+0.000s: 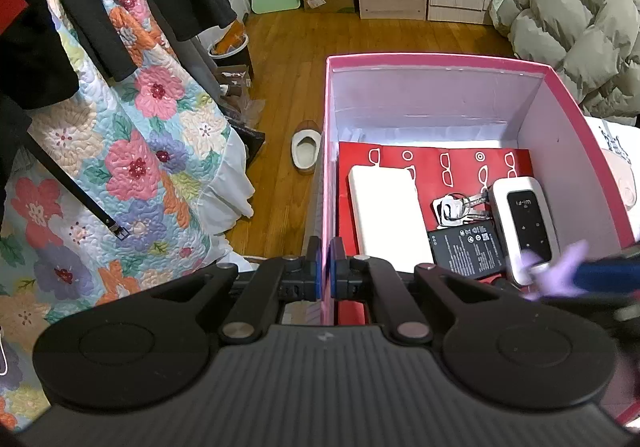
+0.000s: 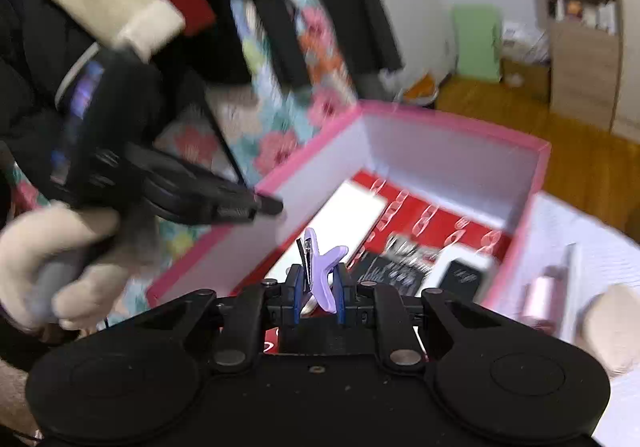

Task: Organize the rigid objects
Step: 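Lower the purple star into the pink box and release it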

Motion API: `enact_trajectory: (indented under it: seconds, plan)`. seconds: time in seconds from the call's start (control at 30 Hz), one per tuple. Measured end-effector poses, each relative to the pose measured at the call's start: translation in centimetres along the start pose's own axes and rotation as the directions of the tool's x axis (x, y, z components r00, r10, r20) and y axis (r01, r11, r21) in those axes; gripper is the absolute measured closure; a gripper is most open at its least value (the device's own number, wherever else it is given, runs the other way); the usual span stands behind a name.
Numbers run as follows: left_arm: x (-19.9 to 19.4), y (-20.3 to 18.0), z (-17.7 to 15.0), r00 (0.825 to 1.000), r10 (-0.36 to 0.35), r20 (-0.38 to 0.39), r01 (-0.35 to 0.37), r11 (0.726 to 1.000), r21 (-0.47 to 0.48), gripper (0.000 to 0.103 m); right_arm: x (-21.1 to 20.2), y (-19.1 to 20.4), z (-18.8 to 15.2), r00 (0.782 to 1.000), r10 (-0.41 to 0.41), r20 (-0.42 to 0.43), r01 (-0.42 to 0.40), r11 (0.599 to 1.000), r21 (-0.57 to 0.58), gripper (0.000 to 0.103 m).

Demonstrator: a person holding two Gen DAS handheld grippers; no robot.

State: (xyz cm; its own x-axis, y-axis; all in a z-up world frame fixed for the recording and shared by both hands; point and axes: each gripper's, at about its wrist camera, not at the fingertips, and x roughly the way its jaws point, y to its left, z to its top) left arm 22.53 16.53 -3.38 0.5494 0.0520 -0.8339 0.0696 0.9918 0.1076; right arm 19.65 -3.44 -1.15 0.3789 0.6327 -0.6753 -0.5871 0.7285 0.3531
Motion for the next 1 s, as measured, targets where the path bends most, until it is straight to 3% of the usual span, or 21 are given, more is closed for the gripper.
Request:
enact_trajectory:
  seconds: [0.1, 0.2, 0.3, 0.53, 0.63, 0.8, 1.0]
  plan:
    - [0.0, 0.5, 0.2, 1.000, -0.024, -0.010, 0.024, 0.999, -0.022, 0.101, 2.5, 0.2, 0.1, 0.998, -0.021, -0.065, 0.020, 1.000, -0.014, 0.083]
    - [0.1, 0.2, 0.2, 1.000, -0.008, -0.015, 0.008, 1.000, -0.016, 0.100, 4.0, 2.4, -0.6, 0.987, -0.141, -0.075, 0.126, 0.976, -0.179, 0.079]
    - [0.1, 0.0, 0.3, 1.000, 0.007, -0.020, -0.007, 1.000, -0.019, 0.100, 3.3, 3.0, -1.2, 0.994, -0.095, -0.062, 0.084, 0.983, -0.161, 0.068]
    - [-0.1, -0.1, -0.4, 1.000, 0.014, 0.009, -0.014, 0.999, -0.032, 0.100, -3.2, 3.0, -2.2, 0.985, -0.116, 0.125, 0.135, 0.978, -0.158, 0.045]
    - [-0.3, 0.4, -0.6, 1.000, -0.005, 0.006, 0.005, 0.998, -0.056, 0.100, -6.0, 2.7, -3.7, 0.979, -0.154, 0.136, 0.177, 0.969, -0.174, 0.044]
    - [-0.8, 0.7, -1.0, 1.000, -0.018, 0.017, 0.019, 0.995, -0.094, 0.100, -10.4, 0.8, -6.6, 0.976, -0.156, 0.153, 0.168, 0.983, -0.068, 0.041]
    - [-0.9, 0.4, -0.8, 1.000, 0.007, -0.002, -0.007, 0.993, -0.121, 0.099, -12.2, -1.6, -9.2, 0.945, -0.272, 0.182, 0.282, 0.959, -0.033, 0.037]
